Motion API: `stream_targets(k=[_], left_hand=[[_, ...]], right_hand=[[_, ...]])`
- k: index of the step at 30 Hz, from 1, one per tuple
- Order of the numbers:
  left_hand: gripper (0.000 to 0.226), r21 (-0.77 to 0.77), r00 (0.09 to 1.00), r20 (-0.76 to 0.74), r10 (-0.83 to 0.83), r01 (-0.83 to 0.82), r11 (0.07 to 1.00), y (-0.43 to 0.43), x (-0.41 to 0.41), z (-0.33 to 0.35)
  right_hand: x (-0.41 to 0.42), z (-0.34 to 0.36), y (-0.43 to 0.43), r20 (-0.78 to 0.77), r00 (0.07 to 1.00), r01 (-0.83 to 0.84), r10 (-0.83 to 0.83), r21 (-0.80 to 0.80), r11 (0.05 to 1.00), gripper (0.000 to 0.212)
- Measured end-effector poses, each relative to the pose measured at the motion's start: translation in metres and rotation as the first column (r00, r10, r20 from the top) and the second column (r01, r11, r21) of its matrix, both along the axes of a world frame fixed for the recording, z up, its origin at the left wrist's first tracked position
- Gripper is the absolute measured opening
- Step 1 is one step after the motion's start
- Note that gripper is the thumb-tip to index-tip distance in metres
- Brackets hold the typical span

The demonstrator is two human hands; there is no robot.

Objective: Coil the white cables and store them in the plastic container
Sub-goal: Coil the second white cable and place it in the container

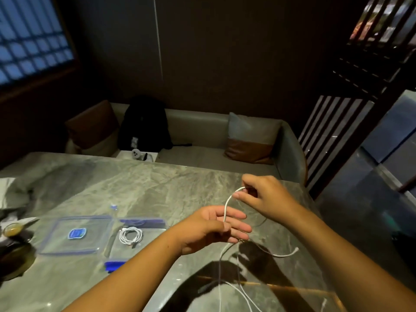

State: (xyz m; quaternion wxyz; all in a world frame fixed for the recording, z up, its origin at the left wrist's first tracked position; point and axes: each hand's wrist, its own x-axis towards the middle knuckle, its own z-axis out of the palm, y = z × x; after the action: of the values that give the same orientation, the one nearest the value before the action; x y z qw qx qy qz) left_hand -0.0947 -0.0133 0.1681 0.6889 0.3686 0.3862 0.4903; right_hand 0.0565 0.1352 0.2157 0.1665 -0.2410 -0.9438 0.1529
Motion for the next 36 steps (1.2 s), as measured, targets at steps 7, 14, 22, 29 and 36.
stream_targets(k=[7,14,22,29,36], left_hand=[[0.042,0.059,0.991,0.127,-0.05,0.043,0.997,-0.033,-0.042,0.037],[0.041,0.109,0.977,0.099,-0.187,0.176,0.978,-0.054,-0.073,0.074],[0.042,0.194,0.974,0.055,-0.22,0.206,0.959,-0.062,-0.081,0.108],[0.042,0.234,0.972,0.06,-0.225,0.206,0.95,-0.065,-0.077,0.114],[0.045,0.353,0.974,0.12,-0.19,0.137,0.926,-0.061,-0.079,0.128]], right_hand=[[-0.052,0.04,-0.029,-0.106,0.991,-0.082,0.082,0.01,0.997,0.04],[-0.088,0.087,-0.053,-0.203,0.97,-0.146,0.132,-0.051,0.988,0.03],[-0.097,0.107,-0.061,-0.323,0.941,-0.187,0.099,-0.253,0.949,0.02],[-0.099,0.099,-0.065,-0.35,0.933,-0.214,0.081,-0.362,0.907,0.021],[-0.17,0.045,-0.097,-0.199,0.562,0.642,-0.802,-0.506,0.576,0.044]])
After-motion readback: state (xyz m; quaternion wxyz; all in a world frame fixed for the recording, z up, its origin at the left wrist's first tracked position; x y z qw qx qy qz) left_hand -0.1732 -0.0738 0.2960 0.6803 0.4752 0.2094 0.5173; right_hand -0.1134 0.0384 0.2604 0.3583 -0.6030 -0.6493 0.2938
